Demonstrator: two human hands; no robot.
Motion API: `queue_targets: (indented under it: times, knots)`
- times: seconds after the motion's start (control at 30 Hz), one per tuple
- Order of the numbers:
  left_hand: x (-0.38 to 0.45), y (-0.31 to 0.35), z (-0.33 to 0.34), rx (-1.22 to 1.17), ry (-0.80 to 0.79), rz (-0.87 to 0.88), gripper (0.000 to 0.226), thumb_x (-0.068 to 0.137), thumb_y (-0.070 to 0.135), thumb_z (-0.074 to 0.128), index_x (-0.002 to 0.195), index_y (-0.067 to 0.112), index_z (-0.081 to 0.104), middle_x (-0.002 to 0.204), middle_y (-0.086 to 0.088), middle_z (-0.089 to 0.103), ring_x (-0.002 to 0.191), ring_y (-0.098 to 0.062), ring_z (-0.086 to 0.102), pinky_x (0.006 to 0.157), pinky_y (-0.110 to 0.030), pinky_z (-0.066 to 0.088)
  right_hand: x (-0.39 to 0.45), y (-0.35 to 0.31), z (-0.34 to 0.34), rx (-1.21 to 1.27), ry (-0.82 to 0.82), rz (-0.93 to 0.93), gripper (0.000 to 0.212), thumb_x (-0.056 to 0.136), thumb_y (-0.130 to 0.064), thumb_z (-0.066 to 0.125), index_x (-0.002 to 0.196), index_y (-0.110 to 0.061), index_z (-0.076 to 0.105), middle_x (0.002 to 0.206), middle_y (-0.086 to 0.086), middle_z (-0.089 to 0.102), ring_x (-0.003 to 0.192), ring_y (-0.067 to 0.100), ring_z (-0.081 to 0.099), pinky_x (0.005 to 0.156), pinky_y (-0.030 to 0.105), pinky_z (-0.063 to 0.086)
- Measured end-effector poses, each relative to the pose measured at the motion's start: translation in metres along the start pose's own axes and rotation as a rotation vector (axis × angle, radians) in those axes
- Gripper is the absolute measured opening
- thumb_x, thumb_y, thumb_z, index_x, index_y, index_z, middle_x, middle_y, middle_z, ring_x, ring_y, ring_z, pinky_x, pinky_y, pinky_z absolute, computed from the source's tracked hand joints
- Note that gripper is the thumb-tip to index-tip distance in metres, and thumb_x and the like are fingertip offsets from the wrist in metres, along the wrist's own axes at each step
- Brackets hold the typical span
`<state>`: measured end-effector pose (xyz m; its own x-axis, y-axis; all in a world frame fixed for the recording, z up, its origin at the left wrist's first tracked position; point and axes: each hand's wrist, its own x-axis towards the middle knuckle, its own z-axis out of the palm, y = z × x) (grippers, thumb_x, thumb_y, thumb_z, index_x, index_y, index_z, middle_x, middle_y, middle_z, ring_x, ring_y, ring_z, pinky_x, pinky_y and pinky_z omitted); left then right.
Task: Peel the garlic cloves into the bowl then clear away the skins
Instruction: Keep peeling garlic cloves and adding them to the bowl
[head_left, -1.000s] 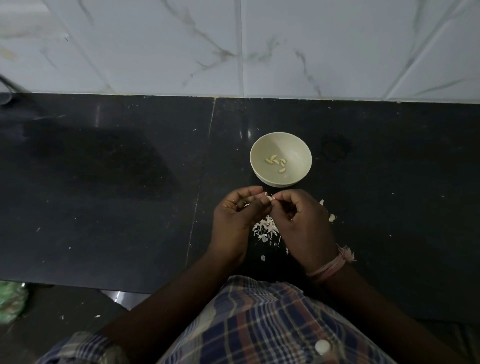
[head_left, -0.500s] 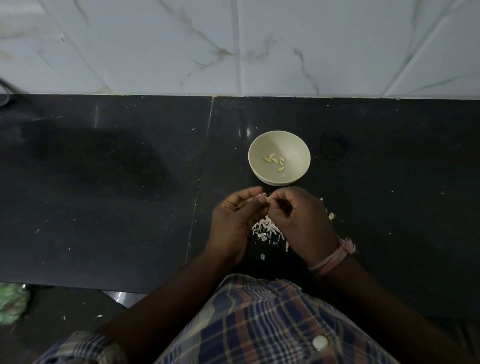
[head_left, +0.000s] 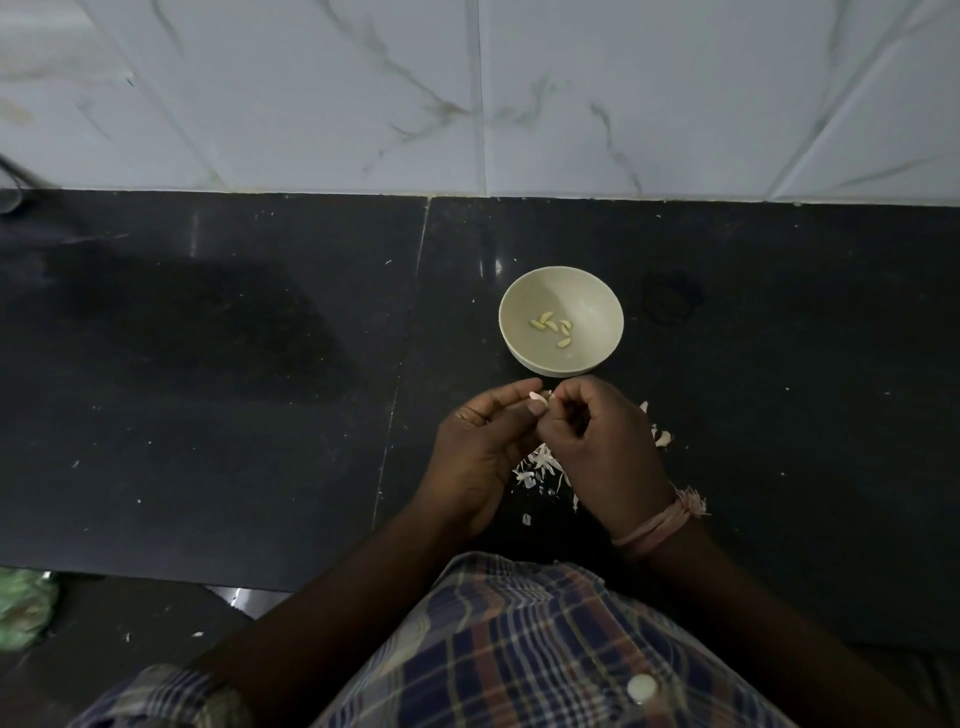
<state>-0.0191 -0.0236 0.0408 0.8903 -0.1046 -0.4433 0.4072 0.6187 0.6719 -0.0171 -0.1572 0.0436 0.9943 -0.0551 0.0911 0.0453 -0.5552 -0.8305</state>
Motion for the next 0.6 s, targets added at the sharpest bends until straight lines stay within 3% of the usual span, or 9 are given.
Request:
queue_targets:
  times: [0.13,0.33,0.47,0.6]
  knots:
    - [0.0014,0.0001,0.0001,-0.02,0.006,-0.024,0.023,0.09,-0.008,0.06,0.11,-0.002,0.069,0.101,-0.021,0.075,0.091,-0.025,0.075,0.08,-0.029,0.06,0.0008,-0.001,0.0004,0.024,-0.009,0.018,0.006,0.084,-0.014,0.071,0.087,-0.015,0.067,0.081,-0.004,0.064,0.073,0.004,0.059,0.064,0.015,0.045]
    - [0.0026,0.0026,-0.0005,0.016,-0.023,-0.019,0.024,0.092,-0.006,0.059,0.112,0.001,0.07,0.108,-0.019,0.075,0.095,-0.023,0.073,0.084,-0.027,0.059,0.0046,0.0005,0.0006,0.054,0.049,0.069,0.005,0.086,-0.013,0.07,0.087,-0.017,0.066,0.082,-0.003,0.068,0.075,0.009,0.064,0.066,0.024,0.052]
    - [0.0027,0.0025,0.0,-0.002,-0.029,-0.041,0.027,0.097,-0.005,0.054,0.119,0.001,0.067,0.111,-0.014,0.074,0.092,-0.016,0.072,0.077,-0.021,0.057,0.0054,-0.0028,-0.0027,0.116,0.09,0.091,0.007,0.088,-0.013,0.07,0.086,-0.018,0.065,0.079,-0.007,0.064,0.07,0.003,0.059,0.063,0.012,0.043]
    - [0.0039,0.0025,0.0002,-0.072,-0.031,-0.079,0.029,0.096,-0.004,0.053,0.121,0.0,0.066,0.116,-0.019,0.072,0.092,-0.016,0.071,0.078,-0.022,0.058,0.0043,-0.0027,-0.0024,0.137,0.111,0.097,0.006,0.092,-0.014,0.066,0.088,-0.016,0.063,0.08,-0.008,0.061,0.071,0.0,0.056,0.063,0.009,0.04]
